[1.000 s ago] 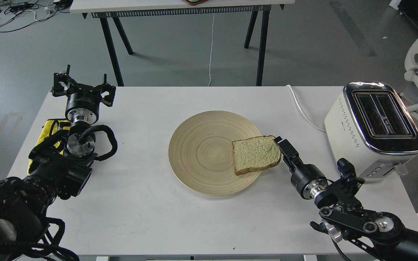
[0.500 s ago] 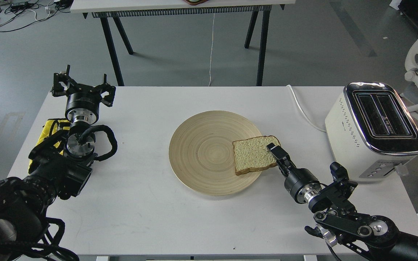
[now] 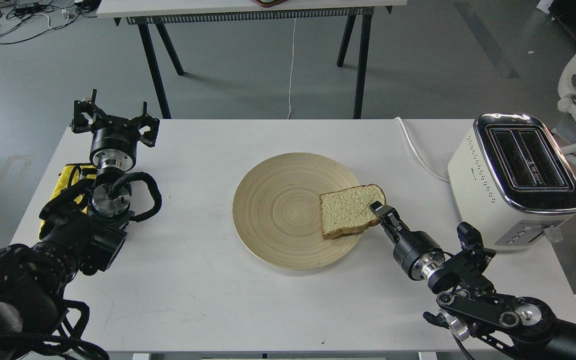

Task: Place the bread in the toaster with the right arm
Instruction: 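Close the right gripper on the bread slice edge and lift it, then carry the bread slice up and over the toaster slot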

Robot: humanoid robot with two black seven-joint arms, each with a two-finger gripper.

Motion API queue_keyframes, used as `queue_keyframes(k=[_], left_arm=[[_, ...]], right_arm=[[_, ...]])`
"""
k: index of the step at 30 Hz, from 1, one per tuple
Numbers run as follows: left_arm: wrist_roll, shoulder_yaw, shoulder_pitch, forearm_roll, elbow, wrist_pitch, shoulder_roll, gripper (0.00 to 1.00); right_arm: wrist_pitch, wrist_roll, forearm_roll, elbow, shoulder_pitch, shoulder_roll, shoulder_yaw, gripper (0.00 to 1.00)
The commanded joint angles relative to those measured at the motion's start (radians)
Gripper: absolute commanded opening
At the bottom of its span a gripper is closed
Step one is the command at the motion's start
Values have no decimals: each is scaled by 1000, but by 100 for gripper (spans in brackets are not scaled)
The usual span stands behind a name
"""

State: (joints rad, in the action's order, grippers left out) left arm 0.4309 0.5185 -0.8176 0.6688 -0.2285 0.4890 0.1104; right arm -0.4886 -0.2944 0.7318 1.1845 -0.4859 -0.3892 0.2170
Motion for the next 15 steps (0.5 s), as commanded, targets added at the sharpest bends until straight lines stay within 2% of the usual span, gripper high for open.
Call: queue_keyframes(k=[1,7,11,15], left_arm=[[0,0,0,0,0,0,0,100],[0,0,0,0,0,0,0,100],[0,0,1,0,0,0,0,100],[0,0,0,0,0,0,0,100]], right_arm=[[0,-3,0,56,-10,-49,21,6],[0,-3,0,150,-80,-146,108,6],[0,-2,-2,213,-172,-296,133,6],[0,-2,0,262,-246,-497,130,7]])
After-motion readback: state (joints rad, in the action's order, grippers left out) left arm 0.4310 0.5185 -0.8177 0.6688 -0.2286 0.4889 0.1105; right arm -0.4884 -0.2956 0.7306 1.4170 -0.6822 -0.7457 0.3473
